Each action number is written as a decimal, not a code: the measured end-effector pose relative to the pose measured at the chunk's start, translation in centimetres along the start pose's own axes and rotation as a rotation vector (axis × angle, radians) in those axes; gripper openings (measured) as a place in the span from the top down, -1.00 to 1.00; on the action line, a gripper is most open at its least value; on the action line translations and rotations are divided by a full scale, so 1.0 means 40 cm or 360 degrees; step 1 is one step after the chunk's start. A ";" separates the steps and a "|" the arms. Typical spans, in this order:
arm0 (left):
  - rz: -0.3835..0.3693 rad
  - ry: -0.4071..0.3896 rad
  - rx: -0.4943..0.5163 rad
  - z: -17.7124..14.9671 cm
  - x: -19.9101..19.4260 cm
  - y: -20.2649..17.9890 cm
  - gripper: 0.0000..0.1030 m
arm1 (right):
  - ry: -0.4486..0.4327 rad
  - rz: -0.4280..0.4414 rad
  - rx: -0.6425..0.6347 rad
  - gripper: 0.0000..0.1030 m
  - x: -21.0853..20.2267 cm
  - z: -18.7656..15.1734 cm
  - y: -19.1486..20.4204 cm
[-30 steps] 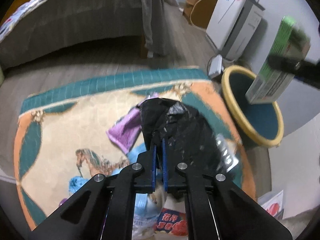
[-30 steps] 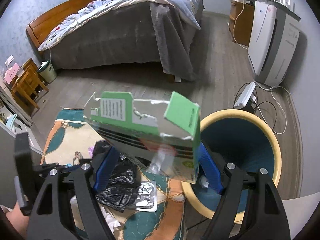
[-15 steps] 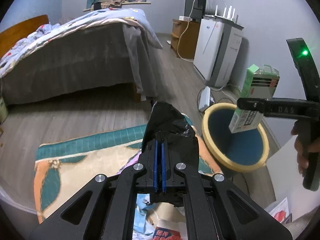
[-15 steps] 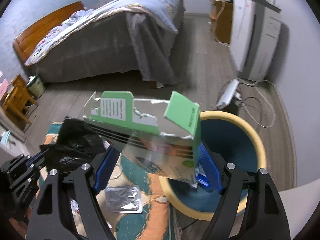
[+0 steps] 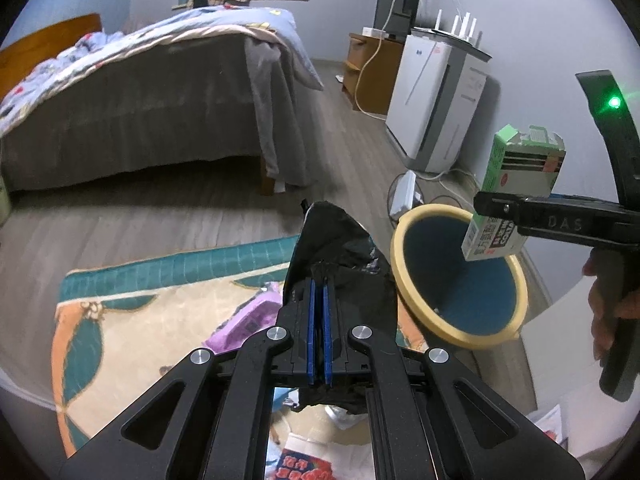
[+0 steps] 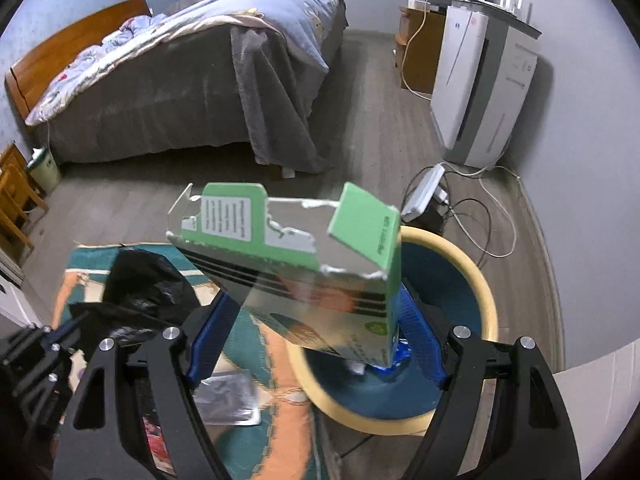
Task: Collect trash
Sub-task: 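Carry the box and black bag over the bin and open both tools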
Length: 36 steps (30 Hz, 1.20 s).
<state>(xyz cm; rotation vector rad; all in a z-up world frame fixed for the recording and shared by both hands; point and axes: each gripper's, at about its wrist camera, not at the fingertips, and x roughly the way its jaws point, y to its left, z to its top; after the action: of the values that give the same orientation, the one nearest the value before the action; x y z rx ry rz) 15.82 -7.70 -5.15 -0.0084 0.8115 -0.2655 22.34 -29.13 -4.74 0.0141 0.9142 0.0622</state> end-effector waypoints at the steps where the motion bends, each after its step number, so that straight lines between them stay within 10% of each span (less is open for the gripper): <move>1: 0.0005 0.0002 0.0006 -0.001 0.003 -0.003 0.92 | 0.0002 -0.0010 0.0011 -0.49 0.003 -0.001 -0.010; 16: -0.0089 0.0013 -0.0130 0.060 0.042 -0.064 0.92 | 0.0000 -0.0159 0.0198 -0.49 0.017 -0.022 -0.133; 36: -0.0240 0.0088 0.0148 0.162 0.201 -0.327 0.92 | -0.0023 -0.0288 0.0455 -0.49 0.045 -0.048 -0.282</move>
<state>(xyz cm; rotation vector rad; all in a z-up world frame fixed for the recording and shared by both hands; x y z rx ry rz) 22.74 -22.86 -4.99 0.0249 0.8544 -0.4475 22.44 -40.32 -7.76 0.1970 0.9002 -0.2368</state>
